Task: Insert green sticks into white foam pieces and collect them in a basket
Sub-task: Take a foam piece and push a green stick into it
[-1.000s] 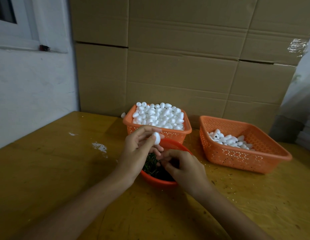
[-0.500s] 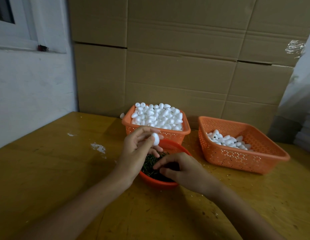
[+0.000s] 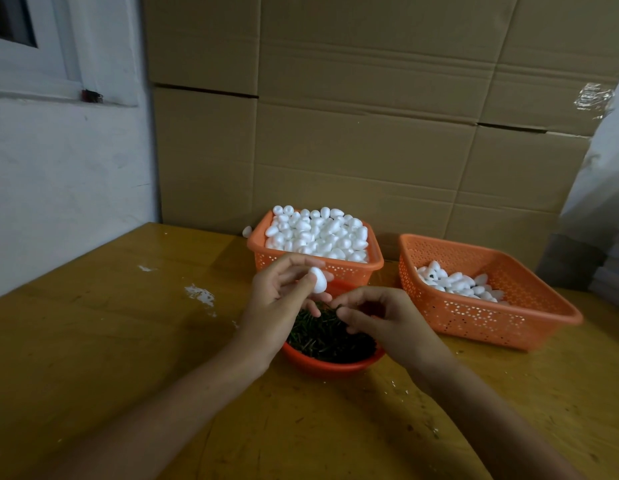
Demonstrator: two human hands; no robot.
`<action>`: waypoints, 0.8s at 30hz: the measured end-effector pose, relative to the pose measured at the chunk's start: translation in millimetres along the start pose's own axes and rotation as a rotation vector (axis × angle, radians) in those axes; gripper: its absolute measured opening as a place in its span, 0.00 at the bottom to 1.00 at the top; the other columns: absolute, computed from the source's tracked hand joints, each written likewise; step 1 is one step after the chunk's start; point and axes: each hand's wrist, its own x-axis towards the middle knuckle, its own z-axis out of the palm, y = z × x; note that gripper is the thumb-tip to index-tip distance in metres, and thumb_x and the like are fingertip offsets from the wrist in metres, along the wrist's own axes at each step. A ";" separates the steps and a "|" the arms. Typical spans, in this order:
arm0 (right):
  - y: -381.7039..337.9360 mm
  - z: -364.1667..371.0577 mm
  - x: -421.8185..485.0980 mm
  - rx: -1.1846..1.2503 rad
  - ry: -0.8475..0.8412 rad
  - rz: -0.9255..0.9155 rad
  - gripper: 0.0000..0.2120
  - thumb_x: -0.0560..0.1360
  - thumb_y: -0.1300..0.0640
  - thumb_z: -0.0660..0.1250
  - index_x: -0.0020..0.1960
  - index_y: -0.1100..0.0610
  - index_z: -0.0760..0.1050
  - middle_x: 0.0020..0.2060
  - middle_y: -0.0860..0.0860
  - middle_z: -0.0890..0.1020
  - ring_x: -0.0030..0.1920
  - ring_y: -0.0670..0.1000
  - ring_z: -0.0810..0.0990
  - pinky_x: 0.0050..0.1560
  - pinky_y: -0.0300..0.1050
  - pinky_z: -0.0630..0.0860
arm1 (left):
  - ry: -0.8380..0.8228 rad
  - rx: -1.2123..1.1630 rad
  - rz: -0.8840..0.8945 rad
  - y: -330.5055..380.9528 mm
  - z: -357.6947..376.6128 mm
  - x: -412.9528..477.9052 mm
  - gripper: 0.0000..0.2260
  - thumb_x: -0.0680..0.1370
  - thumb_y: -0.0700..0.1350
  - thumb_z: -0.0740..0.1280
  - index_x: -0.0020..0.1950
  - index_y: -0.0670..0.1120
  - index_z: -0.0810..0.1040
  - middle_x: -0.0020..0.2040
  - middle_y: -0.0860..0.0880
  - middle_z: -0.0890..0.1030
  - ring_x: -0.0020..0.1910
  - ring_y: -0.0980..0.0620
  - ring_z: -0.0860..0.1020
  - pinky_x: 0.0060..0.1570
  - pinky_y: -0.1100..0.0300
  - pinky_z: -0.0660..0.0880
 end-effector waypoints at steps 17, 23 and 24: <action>3.9 -2.2 2.1 0.271 0.010 -0.015 0.06 0.81 0.58 0.72 0.54 0.59 0.77 0.51 0.57 0.88 0.44 0.55 0.88 0.35 0.41 0.81 | 0.005 -0.061 -0.034 6.8 -1.1 0.3 0.07 0.77 0.38 0.76 0.54 0.43 0.85 0.52 0.46 0.88 0.48 0.46 0.88 0.49 0.61 0.83; 2.7 -3.6 0.9 0.325 0.049 -0.033 0.07 0.81 0.56 0.71 0.54 0.59 0.77 0.53 0.58 0.88 0.43 0.54 0.87 0.33 0.41 0.80 | 0.012 -0.081 -0.032 5.7 -0.1 1.1 0.05 0.77 0.36 0.75 0.53 0.41 0.86 0.51 0.45 0.88 0.50 0.46 0.88 0.49 0.61 0.83; 3.1 -3.6 0.8 0.321 0.043 -0.035 0.07 0.81 0.56 0.71 0.54 0.59 0.77 0.52 0.58 0.88 0.43 0.55 0.87 0.33 0.41 0.80 | 0.007 -0.079 -0.030 5.1 -0.1 1.0 0.05 0.77 0.36 0.76 0.53 0.41 0.86 0.51 0.45 0.88 0.50 0.46 0.88 0.50 0.60 0.83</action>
